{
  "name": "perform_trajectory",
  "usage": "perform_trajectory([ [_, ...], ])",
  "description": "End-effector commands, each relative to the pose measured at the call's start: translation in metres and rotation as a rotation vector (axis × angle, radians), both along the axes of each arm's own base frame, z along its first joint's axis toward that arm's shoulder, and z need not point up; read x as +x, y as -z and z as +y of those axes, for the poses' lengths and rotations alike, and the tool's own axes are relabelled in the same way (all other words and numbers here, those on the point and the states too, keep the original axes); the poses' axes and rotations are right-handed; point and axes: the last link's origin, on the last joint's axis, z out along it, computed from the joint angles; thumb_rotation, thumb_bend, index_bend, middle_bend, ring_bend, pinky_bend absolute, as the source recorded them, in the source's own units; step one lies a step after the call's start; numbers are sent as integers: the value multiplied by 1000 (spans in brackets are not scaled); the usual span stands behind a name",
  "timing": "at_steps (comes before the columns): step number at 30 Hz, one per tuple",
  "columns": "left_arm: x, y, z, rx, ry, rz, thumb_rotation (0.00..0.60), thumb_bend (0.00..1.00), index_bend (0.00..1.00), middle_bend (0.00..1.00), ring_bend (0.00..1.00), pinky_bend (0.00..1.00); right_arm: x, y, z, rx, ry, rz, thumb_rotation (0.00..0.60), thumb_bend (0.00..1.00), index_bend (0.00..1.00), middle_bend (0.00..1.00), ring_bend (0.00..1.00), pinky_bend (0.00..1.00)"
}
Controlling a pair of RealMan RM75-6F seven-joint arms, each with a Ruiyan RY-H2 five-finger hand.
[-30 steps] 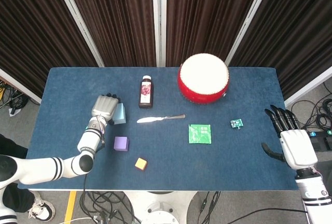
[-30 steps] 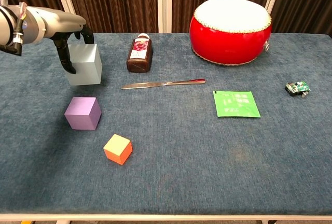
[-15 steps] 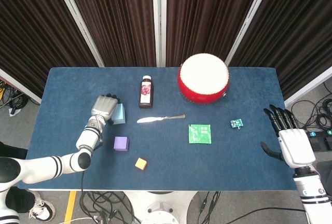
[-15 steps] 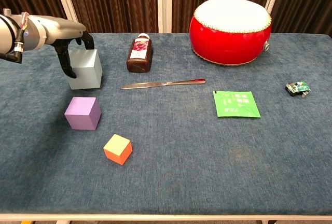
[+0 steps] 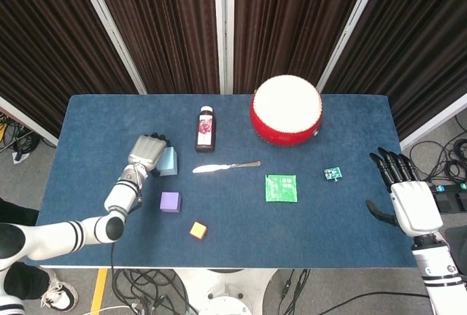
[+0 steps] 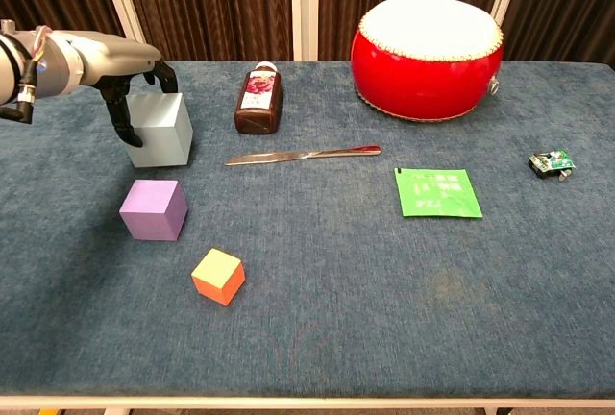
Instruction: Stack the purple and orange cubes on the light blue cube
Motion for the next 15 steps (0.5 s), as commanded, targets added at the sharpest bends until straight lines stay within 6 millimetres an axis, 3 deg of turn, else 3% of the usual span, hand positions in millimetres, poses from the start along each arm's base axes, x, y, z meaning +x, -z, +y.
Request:
perform_trajectory([
  [1,0,-1,0,1,4,1,600,170,344,304,209,320,0,0,0,0,0,0,600,198,0,0,0,0],
  [6,1,-1,0,-2,6,-10,600,133,253,287,209,315,0,0,0,1,-1,-1,600,197,0,0,0,0],
  [10,2,-4,-1,2,8,-15,600,127,244,282,208,314,0,0,0,1,1,-1,600,197,0,0,0,0],
  [15,6,-24,-12,34,23,-21,600,126,244,279,208,310,-1,-1,0,3,2,-8,600,198,0,0,0,0],
])
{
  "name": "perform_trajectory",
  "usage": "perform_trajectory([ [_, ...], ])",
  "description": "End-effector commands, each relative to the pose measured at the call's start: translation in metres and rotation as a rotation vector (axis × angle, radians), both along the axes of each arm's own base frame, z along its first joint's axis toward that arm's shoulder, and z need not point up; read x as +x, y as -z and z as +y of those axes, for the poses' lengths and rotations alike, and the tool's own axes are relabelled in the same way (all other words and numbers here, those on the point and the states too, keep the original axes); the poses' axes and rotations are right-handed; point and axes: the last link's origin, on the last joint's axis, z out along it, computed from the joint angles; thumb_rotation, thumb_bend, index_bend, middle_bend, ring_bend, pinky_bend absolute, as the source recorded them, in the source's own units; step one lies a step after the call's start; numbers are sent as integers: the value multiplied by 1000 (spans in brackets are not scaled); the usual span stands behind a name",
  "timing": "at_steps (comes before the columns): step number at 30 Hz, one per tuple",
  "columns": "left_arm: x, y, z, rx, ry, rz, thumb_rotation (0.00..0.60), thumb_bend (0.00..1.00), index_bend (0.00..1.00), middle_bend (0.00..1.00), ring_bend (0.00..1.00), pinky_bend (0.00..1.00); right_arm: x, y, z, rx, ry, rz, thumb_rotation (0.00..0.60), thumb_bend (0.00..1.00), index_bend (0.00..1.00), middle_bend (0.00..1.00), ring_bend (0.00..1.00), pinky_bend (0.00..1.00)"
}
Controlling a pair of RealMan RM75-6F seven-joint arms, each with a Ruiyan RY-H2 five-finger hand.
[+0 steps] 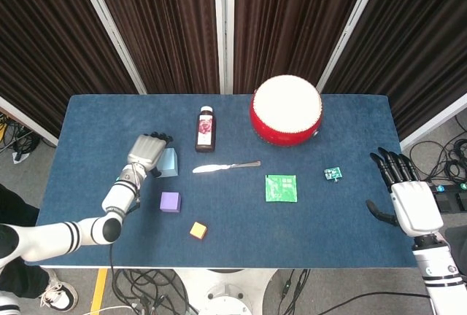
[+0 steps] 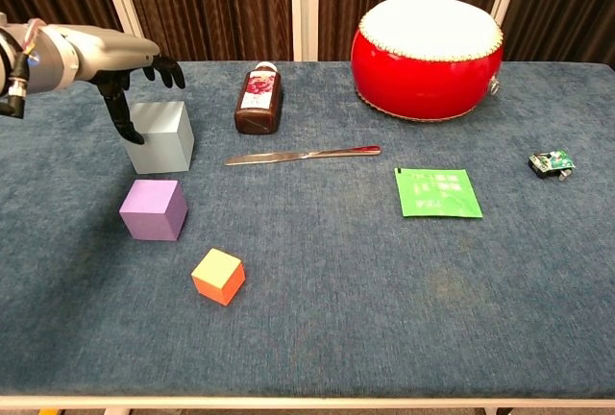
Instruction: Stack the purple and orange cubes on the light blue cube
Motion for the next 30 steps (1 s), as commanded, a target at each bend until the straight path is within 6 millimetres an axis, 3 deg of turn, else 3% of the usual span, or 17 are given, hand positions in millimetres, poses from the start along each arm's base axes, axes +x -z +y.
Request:
perform_trajectory([
  [1,2,-20,-11,34,15,4,600,127,244,278,208,309,-1,-1,0,2,2,-4,600,198,0,0,0,0],
  [6,14,-57,-30,117,32,-12,600,127,244,275,208,308,0,-2,3,9,-11,-13,600,198,0,0,0,0],
  [11,24,-75,-66,93,43,-20,600,126,259,270,213,329,2,-2,7,14,-32,-19,600,198,0,0,0,0],
  [19,22,-54,-121,-13,-45,-51,600,127,282,309,260,360,3,0,8,28,-38,-18,600,197,0,0,0,0],
  [30,22,-19,-141,-42,-62,-40,600,135,348,328,274,382,2,0,7,30,-33,-19,600,197,0,0,0,0],
])
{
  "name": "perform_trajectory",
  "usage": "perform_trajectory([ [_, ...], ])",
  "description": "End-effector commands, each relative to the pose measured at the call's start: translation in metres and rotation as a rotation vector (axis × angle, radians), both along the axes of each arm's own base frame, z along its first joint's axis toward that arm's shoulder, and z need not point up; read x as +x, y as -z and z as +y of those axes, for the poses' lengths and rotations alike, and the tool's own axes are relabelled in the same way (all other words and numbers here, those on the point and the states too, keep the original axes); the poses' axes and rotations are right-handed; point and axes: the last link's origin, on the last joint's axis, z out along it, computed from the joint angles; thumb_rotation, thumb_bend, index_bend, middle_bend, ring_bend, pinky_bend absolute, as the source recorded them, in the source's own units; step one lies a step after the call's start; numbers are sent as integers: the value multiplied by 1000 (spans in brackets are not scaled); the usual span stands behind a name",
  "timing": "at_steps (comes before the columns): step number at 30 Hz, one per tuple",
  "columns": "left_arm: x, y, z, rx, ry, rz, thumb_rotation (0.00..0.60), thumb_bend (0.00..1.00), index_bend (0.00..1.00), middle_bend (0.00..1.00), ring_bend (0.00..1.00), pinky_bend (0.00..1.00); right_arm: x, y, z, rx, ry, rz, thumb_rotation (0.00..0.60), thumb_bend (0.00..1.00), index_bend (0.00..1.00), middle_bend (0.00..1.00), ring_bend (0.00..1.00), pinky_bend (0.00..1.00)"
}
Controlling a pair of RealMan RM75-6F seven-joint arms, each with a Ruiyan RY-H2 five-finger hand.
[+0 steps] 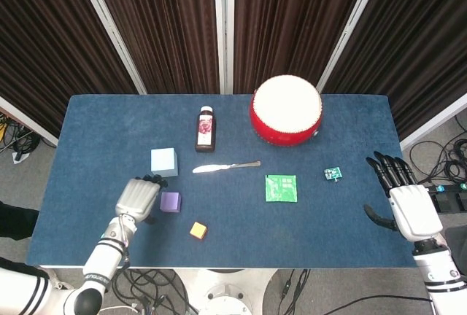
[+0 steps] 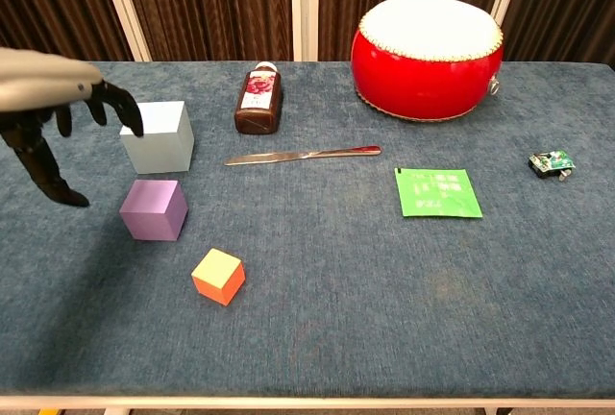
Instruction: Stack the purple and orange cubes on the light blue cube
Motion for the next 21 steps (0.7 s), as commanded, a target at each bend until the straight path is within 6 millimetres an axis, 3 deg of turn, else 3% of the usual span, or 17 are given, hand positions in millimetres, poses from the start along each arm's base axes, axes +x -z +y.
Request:
perform_trajectory([
  [1,-3,11,-2,-5,-8,14,600,143,352,331,277,385,0,0,-1,2,2,1,600,197,0,0,0,0],
  [21,-14,47,19,33,-70,34,600,163,373,348,284,388,-2,0,-4,1,16,9,600,197,0,0,0,0],
])
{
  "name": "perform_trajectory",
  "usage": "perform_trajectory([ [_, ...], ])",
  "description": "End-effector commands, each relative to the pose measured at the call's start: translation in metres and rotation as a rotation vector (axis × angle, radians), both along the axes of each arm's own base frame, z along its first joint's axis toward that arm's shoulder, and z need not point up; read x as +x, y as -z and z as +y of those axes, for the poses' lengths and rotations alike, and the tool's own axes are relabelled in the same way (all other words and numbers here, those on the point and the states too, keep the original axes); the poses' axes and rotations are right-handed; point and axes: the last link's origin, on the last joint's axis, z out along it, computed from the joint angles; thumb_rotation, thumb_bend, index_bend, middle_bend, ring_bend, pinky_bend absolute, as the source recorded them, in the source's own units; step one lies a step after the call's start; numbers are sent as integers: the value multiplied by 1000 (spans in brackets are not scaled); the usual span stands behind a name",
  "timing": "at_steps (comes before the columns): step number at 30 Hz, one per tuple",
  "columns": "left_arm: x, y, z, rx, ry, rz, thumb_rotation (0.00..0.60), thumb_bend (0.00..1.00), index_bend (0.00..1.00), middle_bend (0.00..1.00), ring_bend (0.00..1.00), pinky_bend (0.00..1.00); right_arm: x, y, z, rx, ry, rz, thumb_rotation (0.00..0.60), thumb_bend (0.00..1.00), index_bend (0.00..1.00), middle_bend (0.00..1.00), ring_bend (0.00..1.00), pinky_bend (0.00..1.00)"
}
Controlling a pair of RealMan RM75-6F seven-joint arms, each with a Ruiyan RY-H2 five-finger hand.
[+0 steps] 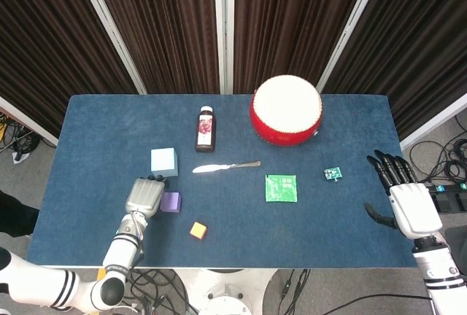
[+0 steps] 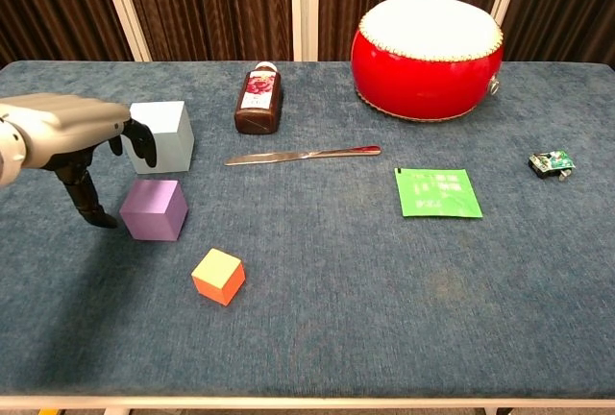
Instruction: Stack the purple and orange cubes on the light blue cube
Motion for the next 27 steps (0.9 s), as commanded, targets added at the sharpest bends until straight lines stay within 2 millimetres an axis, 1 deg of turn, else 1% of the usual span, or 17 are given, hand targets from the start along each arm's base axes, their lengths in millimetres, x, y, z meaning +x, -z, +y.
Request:
perform_trajectory([
  [1,-1,3,2,0,-12,-6,600,163,374,349,284,388,0,0,0,-1,1,-1,600,197,0,0,0,0],
  [8,-3,9,2,9,-31,-10,600,165,391,362,291,400,0,1,-2,4,5,2,600,197,0,0,0,0],
  [13,-4,12,3,21,-41,-21,600,168,429,374,297,406,0,0,-1,0,3,2,600,197,0,0,0,0],
  [27,-2,23,8,18,-59,-32,600,170,431,374,297,406,-1,-1,-2,-2,9,-1,600,197,0,0,0,0],
])
